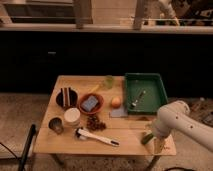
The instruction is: Place pepper in tray
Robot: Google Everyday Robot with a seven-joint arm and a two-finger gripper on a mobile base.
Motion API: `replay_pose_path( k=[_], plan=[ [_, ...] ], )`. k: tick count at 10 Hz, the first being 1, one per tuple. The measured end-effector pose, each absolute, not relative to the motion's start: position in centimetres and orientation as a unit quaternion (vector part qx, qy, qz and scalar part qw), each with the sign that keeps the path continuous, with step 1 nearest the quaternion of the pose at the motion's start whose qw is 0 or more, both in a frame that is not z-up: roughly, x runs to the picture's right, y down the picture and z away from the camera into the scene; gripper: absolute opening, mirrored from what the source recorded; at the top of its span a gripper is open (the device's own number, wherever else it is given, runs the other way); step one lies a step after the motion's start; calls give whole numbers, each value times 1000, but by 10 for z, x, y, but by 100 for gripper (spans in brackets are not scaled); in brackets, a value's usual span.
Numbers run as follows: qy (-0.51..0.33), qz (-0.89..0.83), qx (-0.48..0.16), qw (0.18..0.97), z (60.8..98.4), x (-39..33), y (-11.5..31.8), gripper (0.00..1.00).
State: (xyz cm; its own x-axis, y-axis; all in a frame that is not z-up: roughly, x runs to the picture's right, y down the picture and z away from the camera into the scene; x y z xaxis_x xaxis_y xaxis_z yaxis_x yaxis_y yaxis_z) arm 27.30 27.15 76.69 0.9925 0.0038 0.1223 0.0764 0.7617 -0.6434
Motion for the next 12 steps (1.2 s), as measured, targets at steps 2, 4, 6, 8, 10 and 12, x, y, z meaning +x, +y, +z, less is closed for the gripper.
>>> replay_pose_path(
  k=[2, 4, 6, 8, 10, 12],
  plan=[
    [-60, -20, -344, 937, 772, 280, 267, 80],
    [-63, -15, -345, 936, 779, 290, 271, 80],
    [-66, -9, -346, 936, 789, 299, 277, 73],
    [-68, -7, -347, 936, 797, 304, 280, 52],
    [-70, -10, -348, 935, 802, 303, 279, 30],
    [-70, -12, -350, 934, 802, 304, 280, 12]
  ],
)
